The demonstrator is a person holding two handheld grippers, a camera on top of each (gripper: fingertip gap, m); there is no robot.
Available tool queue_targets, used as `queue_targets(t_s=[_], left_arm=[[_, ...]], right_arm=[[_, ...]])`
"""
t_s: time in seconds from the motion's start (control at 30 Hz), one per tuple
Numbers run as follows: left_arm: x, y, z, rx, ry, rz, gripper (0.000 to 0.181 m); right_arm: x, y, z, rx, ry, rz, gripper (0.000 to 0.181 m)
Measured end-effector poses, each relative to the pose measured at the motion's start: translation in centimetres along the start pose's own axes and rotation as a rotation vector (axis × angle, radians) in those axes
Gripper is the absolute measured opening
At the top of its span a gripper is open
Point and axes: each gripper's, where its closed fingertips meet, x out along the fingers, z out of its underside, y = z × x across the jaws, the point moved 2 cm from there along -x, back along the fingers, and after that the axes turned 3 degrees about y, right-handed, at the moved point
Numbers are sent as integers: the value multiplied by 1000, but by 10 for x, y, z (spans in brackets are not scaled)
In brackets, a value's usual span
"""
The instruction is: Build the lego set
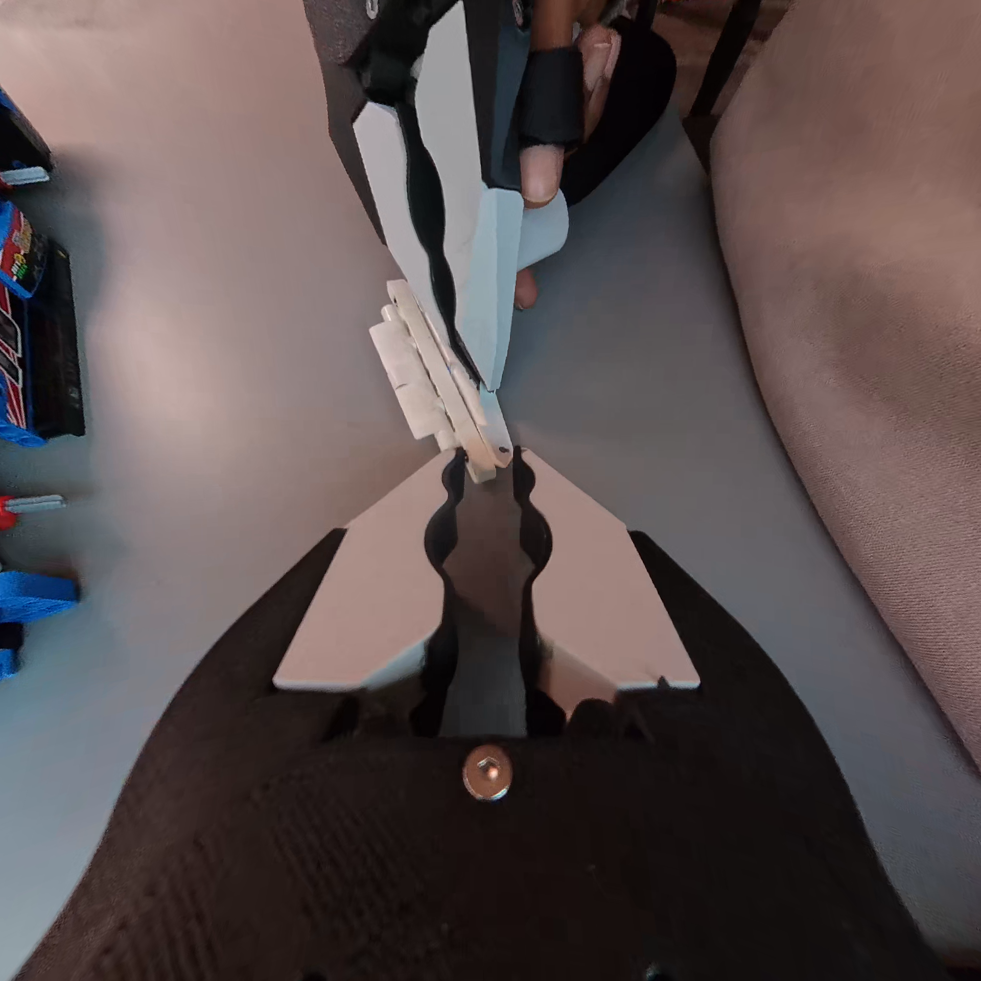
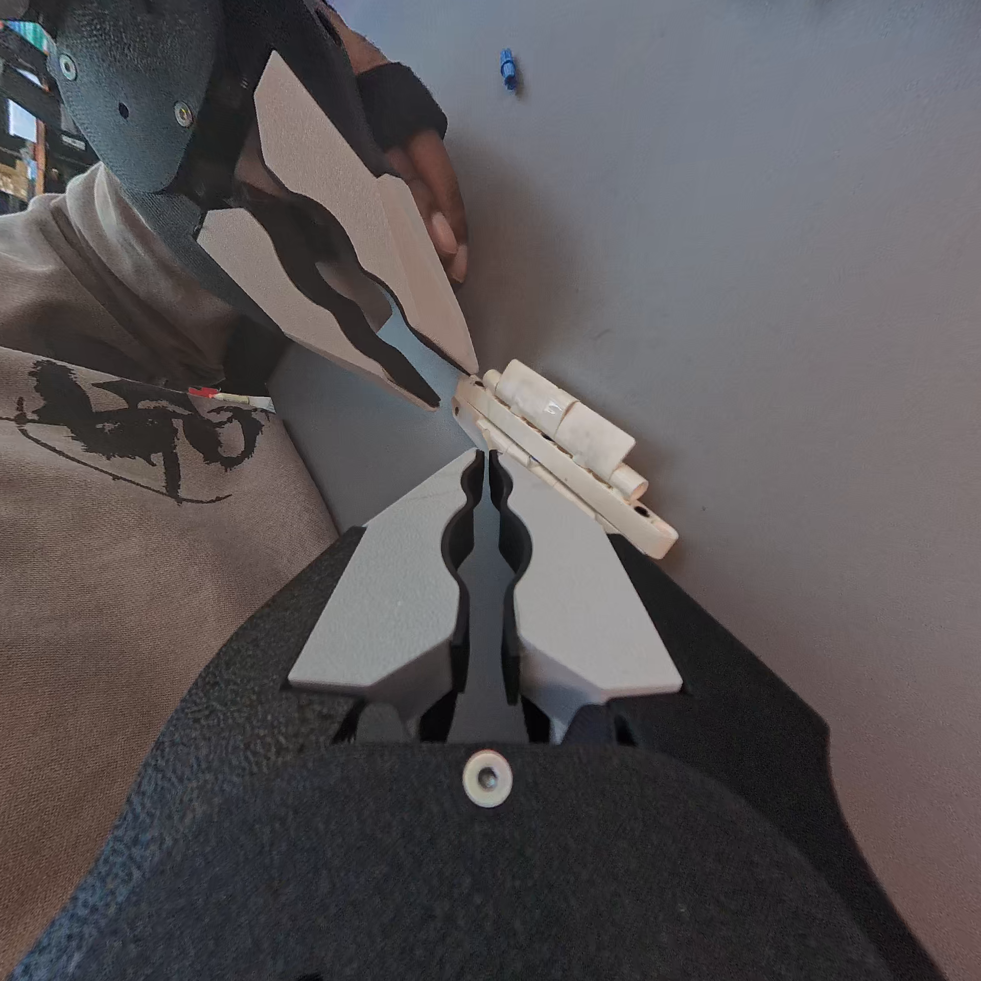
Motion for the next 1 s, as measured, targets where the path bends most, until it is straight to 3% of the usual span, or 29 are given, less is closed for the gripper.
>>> queue_targets(t_s=[0.7, 1.0], left_arm=[[6, -5, 0, 14, -35, -80, 7], [6, -3, -1, 30, -37, -72, 0]], right_arm=[[-1, 0, -3, -18, 0, 12, 1], [-1, -4, -5, -194, 14, 125, 10]])
